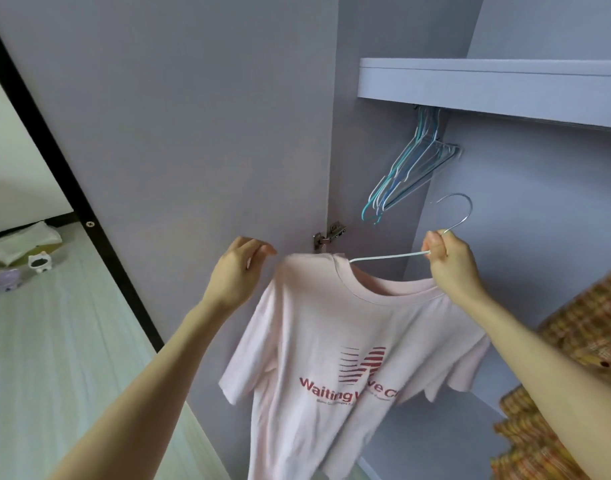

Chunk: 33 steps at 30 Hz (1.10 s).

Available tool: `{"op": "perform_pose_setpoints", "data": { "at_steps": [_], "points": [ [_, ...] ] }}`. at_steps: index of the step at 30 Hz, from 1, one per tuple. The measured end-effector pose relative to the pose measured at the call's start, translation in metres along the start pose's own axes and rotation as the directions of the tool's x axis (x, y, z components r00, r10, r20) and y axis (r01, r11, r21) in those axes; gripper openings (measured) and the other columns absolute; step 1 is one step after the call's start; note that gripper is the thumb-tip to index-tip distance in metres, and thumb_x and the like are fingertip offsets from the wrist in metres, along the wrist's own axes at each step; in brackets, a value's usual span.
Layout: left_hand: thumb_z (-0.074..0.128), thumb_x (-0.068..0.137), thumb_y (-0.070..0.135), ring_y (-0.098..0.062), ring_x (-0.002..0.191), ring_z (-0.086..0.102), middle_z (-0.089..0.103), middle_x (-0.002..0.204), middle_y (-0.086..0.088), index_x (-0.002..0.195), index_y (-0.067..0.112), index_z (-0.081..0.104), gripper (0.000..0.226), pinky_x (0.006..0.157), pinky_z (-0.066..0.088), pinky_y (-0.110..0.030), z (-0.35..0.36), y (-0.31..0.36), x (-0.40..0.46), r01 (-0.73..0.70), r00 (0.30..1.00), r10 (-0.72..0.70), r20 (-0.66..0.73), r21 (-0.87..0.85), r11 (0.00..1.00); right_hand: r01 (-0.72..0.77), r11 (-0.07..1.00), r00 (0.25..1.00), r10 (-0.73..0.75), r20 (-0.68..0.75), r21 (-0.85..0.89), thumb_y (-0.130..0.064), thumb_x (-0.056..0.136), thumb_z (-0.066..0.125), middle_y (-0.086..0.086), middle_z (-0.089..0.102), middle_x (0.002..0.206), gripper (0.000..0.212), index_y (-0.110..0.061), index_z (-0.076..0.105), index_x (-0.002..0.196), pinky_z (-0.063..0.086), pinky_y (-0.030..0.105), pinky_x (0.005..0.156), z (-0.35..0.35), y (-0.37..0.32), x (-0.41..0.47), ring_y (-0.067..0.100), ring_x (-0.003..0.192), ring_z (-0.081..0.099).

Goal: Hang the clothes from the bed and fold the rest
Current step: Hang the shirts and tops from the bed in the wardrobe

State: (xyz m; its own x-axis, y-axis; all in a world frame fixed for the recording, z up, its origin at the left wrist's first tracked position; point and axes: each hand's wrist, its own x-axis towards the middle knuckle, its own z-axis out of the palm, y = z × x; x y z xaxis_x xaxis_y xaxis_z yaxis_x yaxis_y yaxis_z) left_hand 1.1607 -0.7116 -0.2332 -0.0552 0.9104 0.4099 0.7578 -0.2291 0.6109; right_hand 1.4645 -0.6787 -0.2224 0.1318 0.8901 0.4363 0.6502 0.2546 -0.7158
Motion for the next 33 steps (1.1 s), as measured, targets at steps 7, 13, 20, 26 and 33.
{"op": "perform_pose_setpoints", "data": {
  "at_steps": [7, 13, 20, 26, 33],
  "points": [
    [0.055, 0.09, 0.042, -0.019, 0.094, 0.059, 0.066, 0.101, 0.0, 0.117, 0.017, 0.062, 0.037, 0.08, 0.041, -0.023, 0.024, 0.028, -0.002, 0.046, 0.91, -0.076, 0.408, 0.083, 0.996, 0.076, 0.995, 0.99, -0.083, 0.114, 0.061, -0.009, 0.098, 0.039, 0.003, 0.048, 0.06, 0.03, -0.01, 0.047, 0.069, 0.027, 0.028, 0.062, 0.007, -0.014, -0.01, 0.027, 0.065, 0.042],
    [0.068, 0.084, 0.019, -0.007, 0.074, 0.061, 0.07, 0.081, 0.002, 0.083, 0.015, 0.074, 0.007, 0.072, 0.048, -0.018, 0.025, 0.04, -0.003, 0.307, 0.819, -0.082, 0.569, -0.311, 0.9, 0.148, 0.987, 0.975, -0.155, 0.159, 0.056, -0.012, 0.097, 0.042, 0.031, 0.054, 0.074, 0.034, -0.022, 0.044, 0.065, 0.035, 0.037, 0.068, -0.005, -0.019, -0.019, 0.04, 0.068, 0.047],
    [0.073, 0.08, 0.024, -0.008, 0.093, 0.056, 0.059, 0.097, 0.005, 0.083, 0.031, 0.072, 0.008, 0.084, 0.038, -0.018, 0.036, 0.055, -0.006, -0.014, 0.957, 0.082, 0.28, -0.238, 0.971, 0.068, 0.997, 0.985, -0.07, 0.159, 0.021, -0.011, 0.098, 0.041, 0.006, 0.047, 0.064, 0.031, -0.011, 0.046, 0.068, 0.028, 0.029, 0.064, -0.012, -0.009, -0.019, 0.027, 0.066, 0.04],
    [0.056, 0.092, 0.023, -0.023, 0.081, 0.057, 0.063, 0.079, 0.003, 0.09, 0.018, 0.068, 0.013, 0.072, 0.043, -0.027, 0.056, 0.074, -0.014, -0.243, 0.874, 0.235, 0.425, -0.038, 0.969, 0.104, 0.993, 0.968, -0.114, 0.221, 0.056, -0.013, 0.098, 0.041, -0.006, 0.045, 0.058, 0.028, -0.011, 0.051, 0.072, 0.033, 0.019, 0.061, -0.005, -0.024, -0.029, 0.015, 0.058, 0.041],
    [0.062, 0.089, 0.017, -0.016, 0.063, 0.05, 0.063, 0.07, -0.004, 0.076, 0.01, 0.071, 0.017, 0.065, 0.041, -0.021, 0.054, 0.061, -0.018, -0.08, 0.908, 0.139, 0.396, -0.163, 0.983, 0.082, 0.994, 0.929, -0.101, 0.355, 0.07, -0.019, 0.096, 0.046, -0.008, 0.051, 0.064, 0.022, -0.025, 0.054, 0.076, 0.036, 0.015, 0.061, -0.019, -0.003, -0.028, 0.006, 0.058, 0.047]
  ]
}}
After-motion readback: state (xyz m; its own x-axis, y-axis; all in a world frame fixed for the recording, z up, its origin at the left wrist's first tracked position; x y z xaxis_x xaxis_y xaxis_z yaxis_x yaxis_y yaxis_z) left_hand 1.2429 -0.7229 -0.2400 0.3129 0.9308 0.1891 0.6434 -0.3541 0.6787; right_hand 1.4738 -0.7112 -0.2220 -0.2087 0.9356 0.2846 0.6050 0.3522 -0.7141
